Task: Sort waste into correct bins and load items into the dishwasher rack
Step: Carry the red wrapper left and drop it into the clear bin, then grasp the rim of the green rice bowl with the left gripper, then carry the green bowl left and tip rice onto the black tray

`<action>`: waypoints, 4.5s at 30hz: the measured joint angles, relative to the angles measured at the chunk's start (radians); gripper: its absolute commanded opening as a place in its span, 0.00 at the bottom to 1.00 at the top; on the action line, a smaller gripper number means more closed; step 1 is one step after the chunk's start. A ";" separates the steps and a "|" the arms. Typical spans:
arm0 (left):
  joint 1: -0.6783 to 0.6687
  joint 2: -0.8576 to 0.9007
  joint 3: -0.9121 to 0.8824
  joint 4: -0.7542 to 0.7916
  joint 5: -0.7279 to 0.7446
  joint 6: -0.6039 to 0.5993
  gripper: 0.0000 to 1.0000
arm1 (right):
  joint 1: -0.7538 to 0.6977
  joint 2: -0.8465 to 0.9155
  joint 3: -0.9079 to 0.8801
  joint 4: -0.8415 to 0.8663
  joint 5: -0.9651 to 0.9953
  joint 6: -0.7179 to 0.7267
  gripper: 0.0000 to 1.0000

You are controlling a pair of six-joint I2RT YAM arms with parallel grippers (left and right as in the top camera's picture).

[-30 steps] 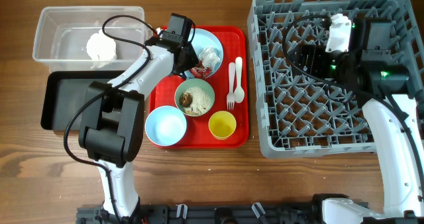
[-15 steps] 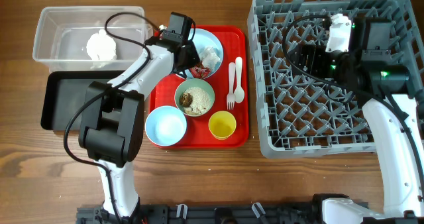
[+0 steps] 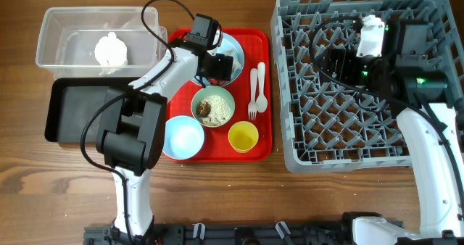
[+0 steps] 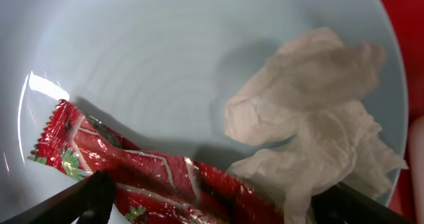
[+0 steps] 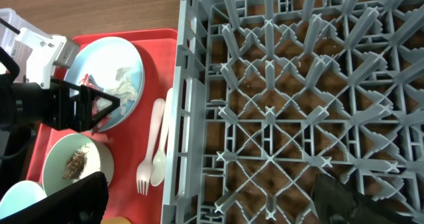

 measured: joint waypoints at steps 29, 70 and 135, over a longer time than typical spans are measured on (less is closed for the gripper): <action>0.348 -0.441 0.094 -0.184 -0.043 -0.180 0.04 | 0.000 0.000 0.000 0.000 0.007 0.000 1.00; 0.005 -0.430 -0.050 -0.373 0.081 -0.325 0.61 | 0.000 0.000 0.000 -0.003 0.007 0.000 1.00; 0.072 -0.459 0.098 -0.684 0.018 -0.278 0.04 | 0.000 0.000 0.000 -0.019 0.007 0.000 1.00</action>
